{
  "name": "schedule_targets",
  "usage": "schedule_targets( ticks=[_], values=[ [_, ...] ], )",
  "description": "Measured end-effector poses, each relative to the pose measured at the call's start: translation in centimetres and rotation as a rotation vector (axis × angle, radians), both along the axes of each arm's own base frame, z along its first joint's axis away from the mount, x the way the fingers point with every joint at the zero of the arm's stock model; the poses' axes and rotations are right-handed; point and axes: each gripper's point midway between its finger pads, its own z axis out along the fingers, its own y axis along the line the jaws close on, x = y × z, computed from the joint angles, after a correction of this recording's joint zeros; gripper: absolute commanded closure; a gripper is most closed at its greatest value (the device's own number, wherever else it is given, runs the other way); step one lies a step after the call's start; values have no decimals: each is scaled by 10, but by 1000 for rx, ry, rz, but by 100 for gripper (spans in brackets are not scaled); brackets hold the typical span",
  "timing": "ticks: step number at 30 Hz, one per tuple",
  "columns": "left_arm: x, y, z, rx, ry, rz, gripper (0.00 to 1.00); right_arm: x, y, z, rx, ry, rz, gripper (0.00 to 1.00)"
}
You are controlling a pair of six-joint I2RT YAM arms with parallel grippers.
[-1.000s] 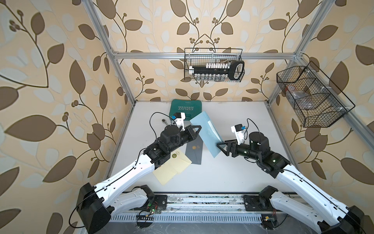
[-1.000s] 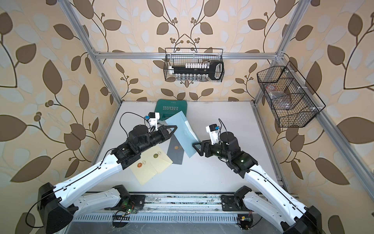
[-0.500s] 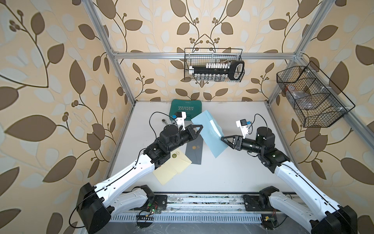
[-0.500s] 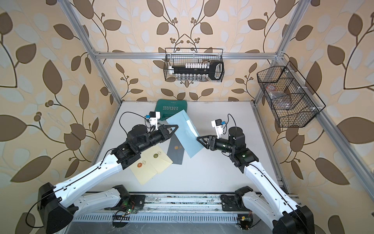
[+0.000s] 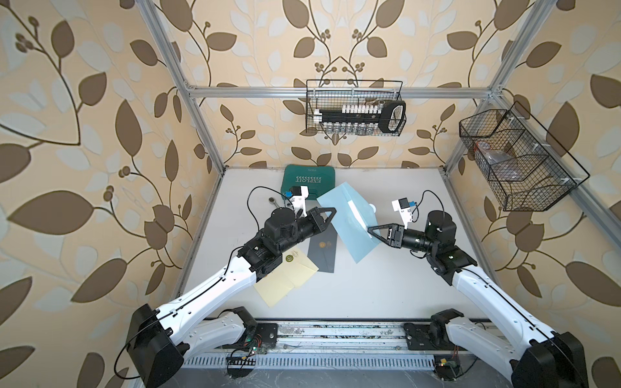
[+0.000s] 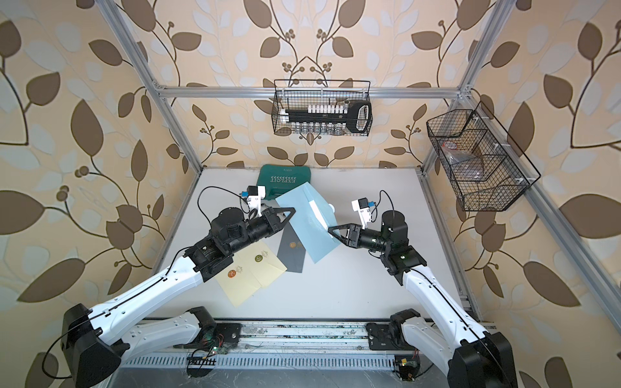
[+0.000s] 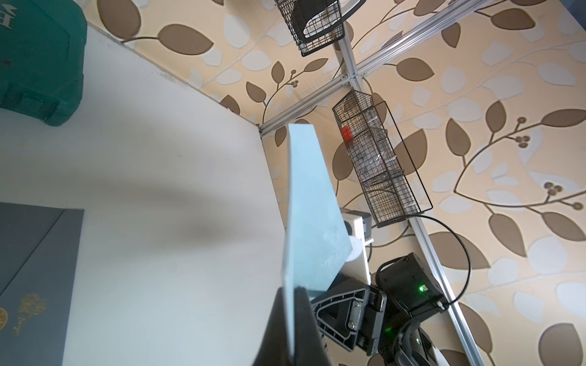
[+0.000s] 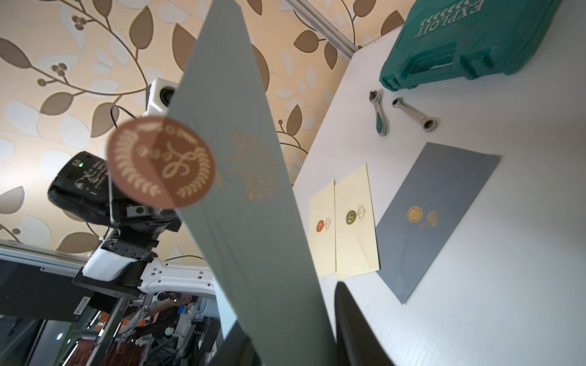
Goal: Open the envelope
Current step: Place the envelope at the center of the board.
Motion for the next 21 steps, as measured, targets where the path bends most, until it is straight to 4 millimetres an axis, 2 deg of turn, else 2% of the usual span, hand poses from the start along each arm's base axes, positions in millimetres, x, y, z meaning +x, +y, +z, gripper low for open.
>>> schedule_targets(
  ticks=[16,21],
  values=[
    [-2,1,3,-7,-5,-13,100,-3,-3,4,46,-7,49,72],
    [-3,1,3,-7,-5,-13,100,-4,-4,4,46,-9,56,78]
  ],
)
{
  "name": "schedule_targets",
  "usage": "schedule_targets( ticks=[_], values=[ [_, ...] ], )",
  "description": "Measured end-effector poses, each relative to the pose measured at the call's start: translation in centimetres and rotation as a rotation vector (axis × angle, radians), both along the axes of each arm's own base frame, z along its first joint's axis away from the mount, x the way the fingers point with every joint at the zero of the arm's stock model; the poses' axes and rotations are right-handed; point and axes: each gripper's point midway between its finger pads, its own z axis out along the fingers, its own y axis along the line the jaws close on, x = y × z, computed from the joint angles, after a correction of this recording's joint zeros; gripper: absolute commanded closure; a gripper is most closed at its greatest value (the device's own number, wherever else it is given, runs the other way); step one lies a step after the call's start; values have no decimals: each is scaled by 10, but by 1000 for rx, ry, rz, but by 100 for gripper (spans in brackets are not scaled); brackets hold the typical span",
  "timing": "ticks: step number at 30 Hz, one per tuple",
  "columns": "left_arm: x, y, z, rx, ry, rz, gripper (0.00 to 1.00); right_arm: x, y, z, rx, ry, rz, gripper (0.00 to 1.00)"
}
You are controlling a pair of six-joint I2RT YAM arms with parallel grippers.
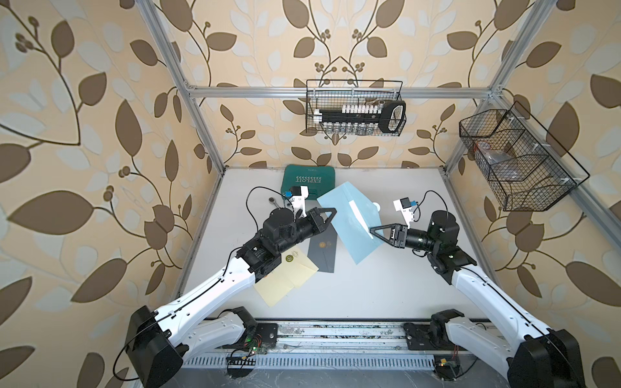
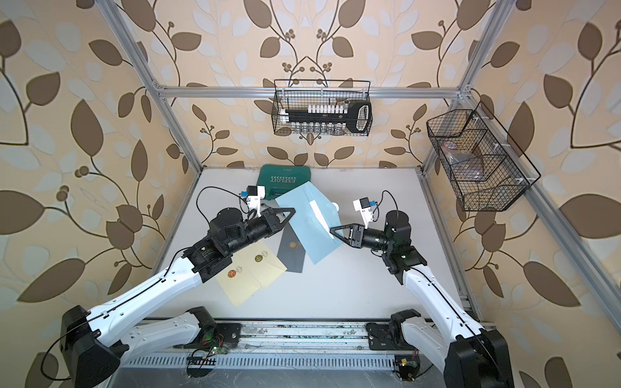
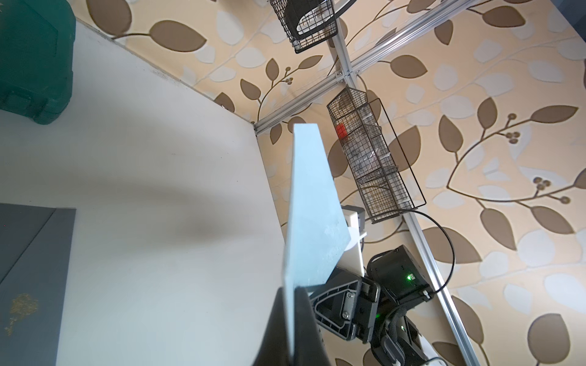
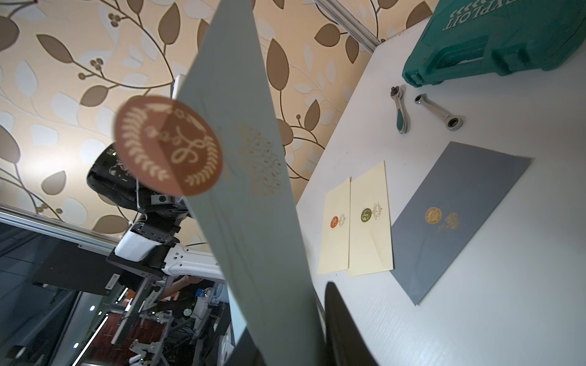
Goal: Open the envelope
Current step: Place the envelope at the center of the board.
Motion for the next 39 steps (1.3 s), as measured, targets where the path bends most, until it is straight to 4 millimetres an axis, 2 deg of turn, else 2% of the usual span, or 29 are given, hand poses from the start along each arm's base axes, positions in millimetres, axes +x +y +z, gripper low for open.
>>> schedule_targets(
  ticks=[11,13,15,20,22,24,27,33,36,39],
  values=[
    [0,1,-5,13,13,2,100,-1,-1,-7,-20,15,1,97],
    [0,1,-8,21,22,3,97,-1,-2,-10,-30,23,-4,100],
    [1,0,-13,32,34,5,84,0,-3,-14,-48,35,-14,100],
    [11,-2,-41,86,108,30,41,5,-9,-26,-102,61,-63,100],
    [13,-1,-57,126,149,43,31,8,-12,-33,-130,75,-93,100],
    [14,3,-72,171,187,66,22,14,-18,-42,-173,100,-142,100],
    [15,15,-88,248,227,113,15,30,-34,-59,-254,150,-249,100],
    [15,32,-109,345,273,173,13,61,-75,-111,-360,306,-430,100],
    [14,34,-113,359,285,175,12,72,-89,-136,-375,386,-465,100],
    [12,35,-115,370,292,173,12,81,-96,-152,-384,436,-475,100]
  ],
)
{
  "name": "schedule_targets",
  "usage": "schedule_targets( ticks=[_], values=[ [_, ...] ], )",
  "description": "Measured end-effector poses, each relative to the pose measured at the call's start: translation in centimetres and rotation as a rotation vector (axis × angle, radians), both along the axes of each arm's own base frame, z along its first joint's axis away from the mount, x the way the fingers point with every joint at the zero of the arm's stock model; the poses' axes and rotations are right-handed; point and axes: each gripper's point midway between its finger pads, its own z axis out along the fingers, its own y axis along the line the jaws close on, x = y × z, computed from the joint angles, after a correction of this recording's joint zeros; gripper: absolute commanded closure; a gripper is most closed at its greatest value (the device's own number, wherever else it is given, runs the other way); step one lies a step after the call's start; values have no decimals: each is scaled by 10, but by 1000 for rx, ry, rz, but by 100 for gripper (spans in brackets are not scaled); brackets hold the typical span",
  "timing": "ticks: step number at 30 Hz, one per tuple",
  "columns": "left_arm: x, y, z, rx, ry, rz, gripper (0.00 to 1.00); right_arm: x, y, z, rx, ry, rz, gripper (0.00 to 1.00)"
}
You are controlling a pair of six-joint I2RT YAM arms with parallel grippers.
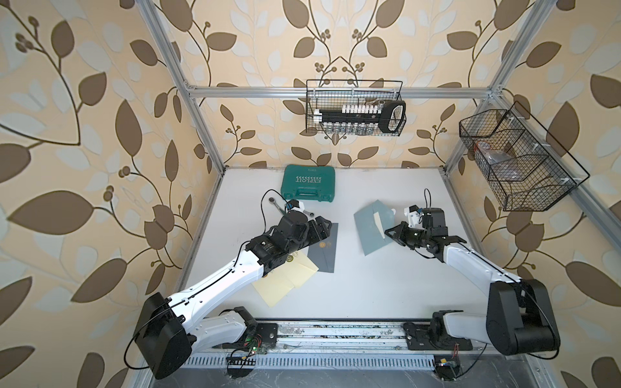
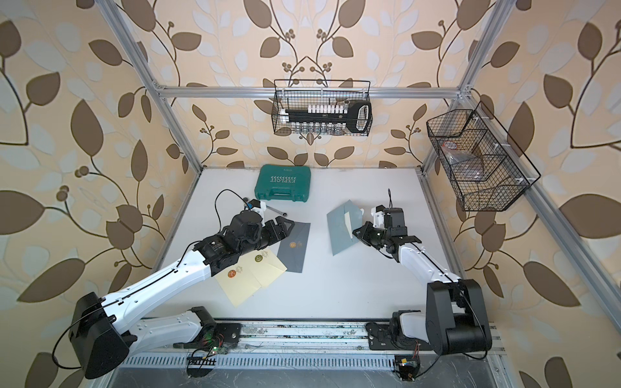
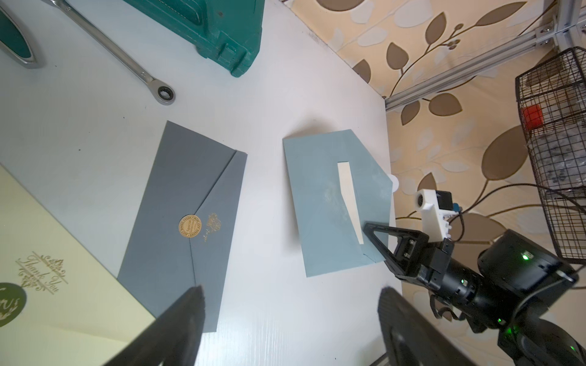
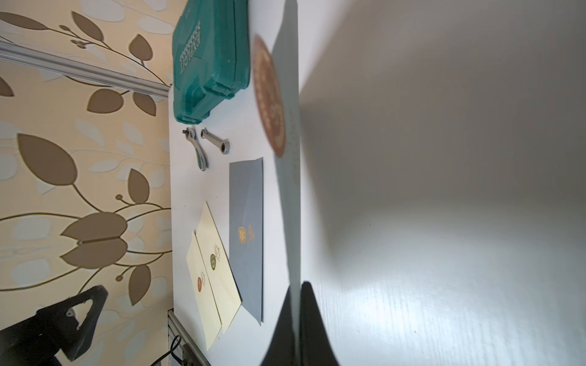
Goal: Open the envelope
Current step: Place the envelope at the center of the board.
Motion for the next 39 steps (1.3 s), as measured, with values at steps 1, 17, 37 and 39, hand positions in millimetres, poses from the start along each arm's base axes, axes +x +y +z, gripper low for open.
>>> schedule_targets(
  ticks=[1,17,37,39],
  values=[
    [0,0,0,1,1,0,12,3,-2,-4,-2,12,-4,100],
    [-6,2,-10,19,8,-21,11,23,-11,-63,-27,120,3,74],
    [27,-12,-77,211,182,-147,11,-29,44,72,36,-215,113,25],
    [38,-12,-95,224,238,-147,10,-46,72,66,51,-194,201,23]
  ],
)
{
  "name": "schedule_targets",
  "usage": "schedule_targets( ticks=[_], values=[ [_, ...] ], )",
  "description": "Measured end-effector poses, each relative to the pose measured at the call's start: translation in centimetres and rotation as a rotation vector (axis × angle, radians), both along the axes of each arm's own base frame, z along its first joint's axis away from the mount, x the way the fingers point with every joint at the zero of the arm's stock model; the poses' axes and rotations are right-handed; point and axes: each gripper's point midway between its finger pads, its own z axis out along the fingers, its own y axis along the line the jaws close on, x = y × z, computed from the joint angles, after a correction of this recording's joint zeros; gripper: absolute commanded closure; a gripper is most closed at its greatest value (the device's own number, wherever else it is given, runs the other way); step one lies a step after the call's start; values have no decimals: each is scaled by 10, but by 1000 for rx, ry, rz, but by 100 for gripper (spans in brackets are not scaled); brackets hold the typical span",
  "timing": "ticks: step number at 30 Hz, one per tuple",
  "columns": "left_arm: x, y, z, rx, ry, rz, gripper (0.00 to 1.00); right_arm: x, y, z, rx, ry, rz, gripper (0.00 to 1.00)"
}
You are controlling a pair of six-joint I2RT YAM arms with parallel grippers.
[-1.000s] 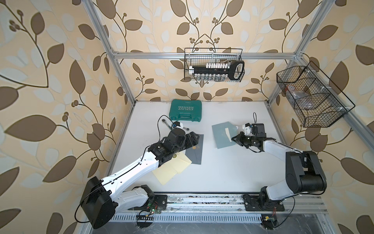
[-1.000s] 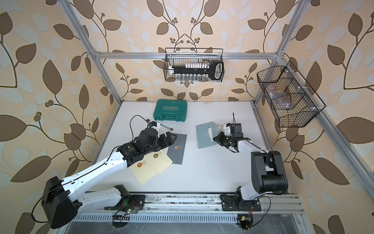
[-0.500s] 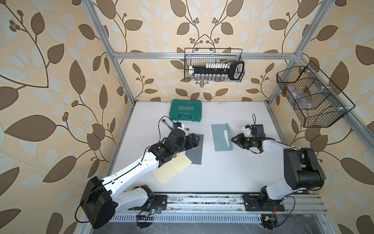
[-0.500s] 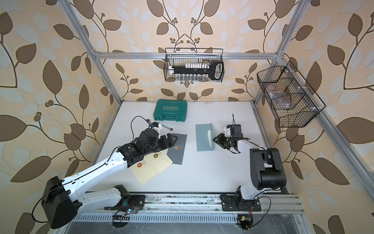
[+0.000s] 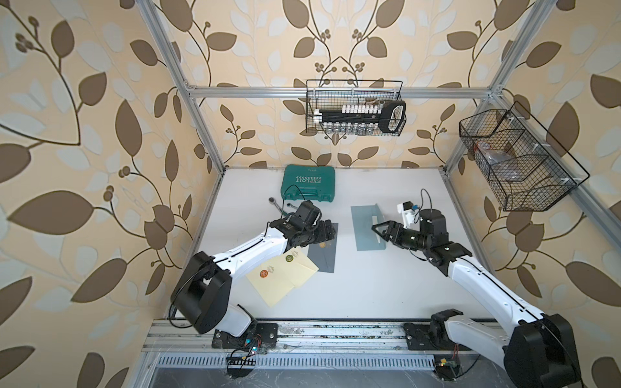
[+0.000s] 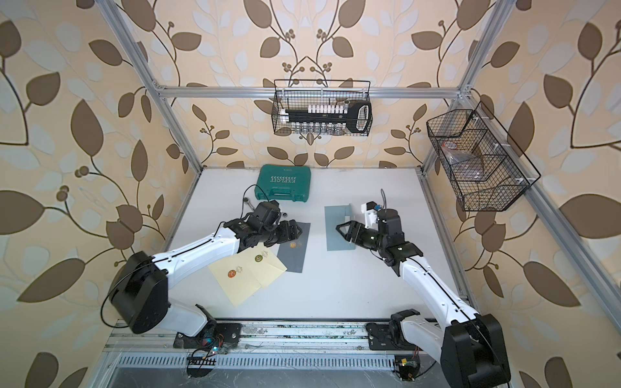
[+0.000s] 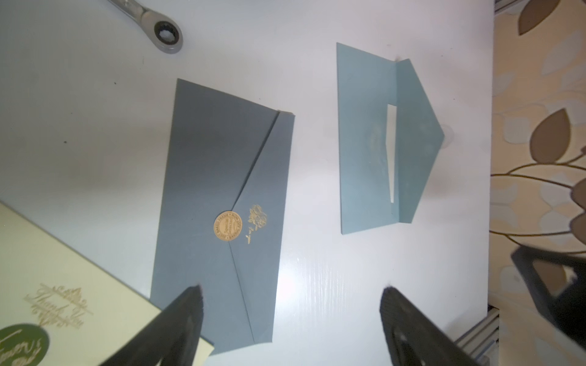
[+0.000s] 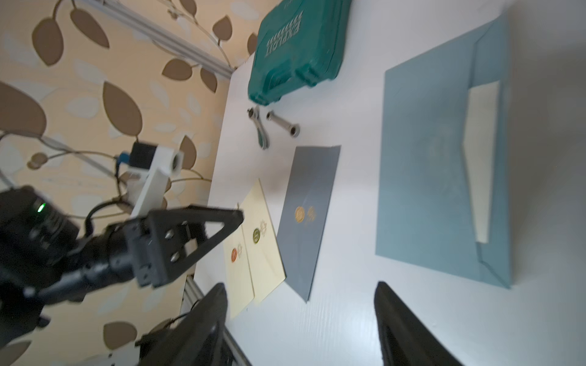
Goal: Open the envelope
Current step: Move the envelope to the center of the board.
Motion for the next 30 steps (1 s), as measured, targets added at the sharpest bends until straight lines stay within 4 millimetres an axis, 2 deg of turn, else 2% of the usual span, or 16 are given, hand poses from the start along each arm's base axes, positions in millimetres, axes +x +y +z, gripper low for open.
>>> schedule_targets(
  ticks=[4,9,13,20,30],
  values=[
    [9,2,-32,42,93,8,10,-23,39,-14,-21,34,124,20],
    [7,-1,-46,54,143,-7,10,-28,56,-45,-73,115,164,20],
    [2,-4,-55,48,179,-22,10,-28,59,-58,-97,153,165,19],
    [-16,-7,-74,22,248,-36,10,-25,57,-69,-115,183,140,19],
    [-46,-55,-71,-68,264,-86,9,-20,51,-82,-142,223,83,19]
  ],
)
